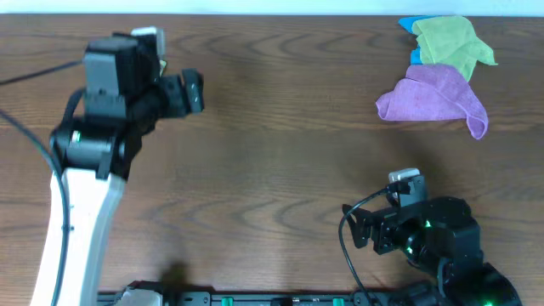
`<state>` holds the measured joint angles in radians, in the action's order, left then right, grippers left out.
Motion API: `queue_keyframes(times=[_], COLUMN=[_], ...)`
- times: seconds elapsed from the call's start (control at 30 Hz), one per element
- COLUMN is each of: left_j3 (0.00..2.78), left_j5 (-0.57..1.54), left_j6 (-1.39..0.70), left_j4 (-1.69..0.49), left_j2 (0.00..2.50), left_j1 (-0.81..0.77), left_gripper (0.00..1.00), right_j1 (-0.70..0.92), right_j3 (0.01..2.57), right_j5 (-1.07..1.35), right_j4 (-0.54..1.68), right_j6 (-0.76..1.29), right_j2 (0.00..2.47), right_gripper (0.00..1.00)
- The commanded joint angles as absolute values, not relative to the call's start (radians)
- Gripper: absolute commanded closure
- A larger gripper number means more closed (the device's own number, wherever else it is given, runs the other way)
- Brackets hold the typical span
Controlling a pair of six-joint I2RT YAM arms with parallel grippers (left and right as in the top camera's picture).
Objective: Fold the cloth
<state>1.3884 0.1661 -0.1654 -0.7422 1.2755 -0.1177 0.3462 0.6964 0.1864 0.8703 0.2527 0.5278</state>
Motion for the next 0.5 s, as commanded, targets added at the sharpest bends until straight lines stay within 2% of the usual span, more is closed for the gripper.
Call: queue_keyframes(times=[0.0,0.2,0.47], left_j3=[1.260,0.991,0.653], left_j5=[0.076,0.077,0.075], left_j6=[-0.122,-0.087,0.014], left_j4=[-0.716,-0.627,-0.630], left_j2=[1.187,0.953,0.578], left_j1=[-0.114,-0.084,-0.052], left_gripper=[0.05,0.05,0.05], right_j1=[0.339,0.339,0.339], right_j3=[0.693,0.693,0.693], right_j5=[0.183,0.183,0.183], right_j4=[0.872,0.872,0.872], right_j6=[0.262,0.262,0.262], right_j2=[0.523,0.523,0.523], right_gripper=[0.01,0.01,0.01])
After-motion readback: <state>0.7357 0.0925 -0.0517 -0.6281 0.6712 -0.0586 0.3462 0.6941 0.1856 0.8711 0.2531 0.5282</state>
